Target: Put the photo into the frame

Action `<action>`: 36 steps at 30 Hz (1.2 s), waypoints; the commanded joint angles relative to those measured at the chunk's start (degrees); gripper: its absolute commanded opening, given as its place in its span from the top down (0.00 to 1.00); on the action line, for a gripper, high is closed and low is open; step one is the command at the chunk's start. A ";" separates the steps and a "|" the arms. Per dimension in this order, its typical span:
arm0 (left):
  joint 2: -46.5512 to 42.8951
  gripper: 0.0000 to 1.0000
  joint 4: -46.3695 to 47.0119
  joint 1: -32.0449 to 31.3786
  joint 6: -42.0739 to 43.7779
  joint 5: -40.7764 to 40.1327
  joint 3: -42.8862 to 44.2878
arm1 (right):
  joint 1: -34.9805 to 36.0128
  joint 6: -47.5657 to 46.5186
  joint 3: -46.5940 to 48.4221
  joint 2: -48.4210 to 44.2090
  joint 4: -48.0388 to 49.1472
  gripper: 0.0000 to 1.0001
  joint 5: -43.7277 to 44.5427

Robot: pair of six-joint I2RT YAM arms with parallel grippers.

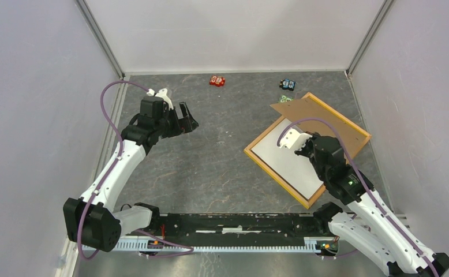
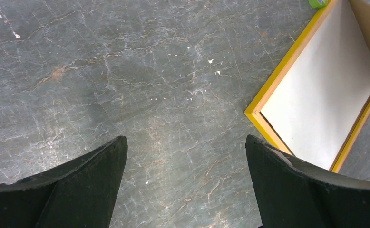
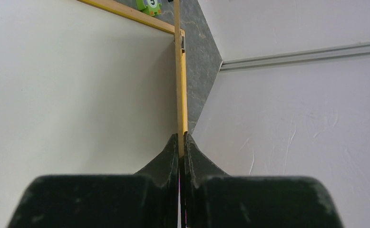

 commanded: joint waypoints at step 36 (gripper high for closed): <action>2.25 0.00 3.24 -0.29 0.87 5.22 -1.52 | -0.15 54.19 3.86 9.03 1.21 0.02 -11.61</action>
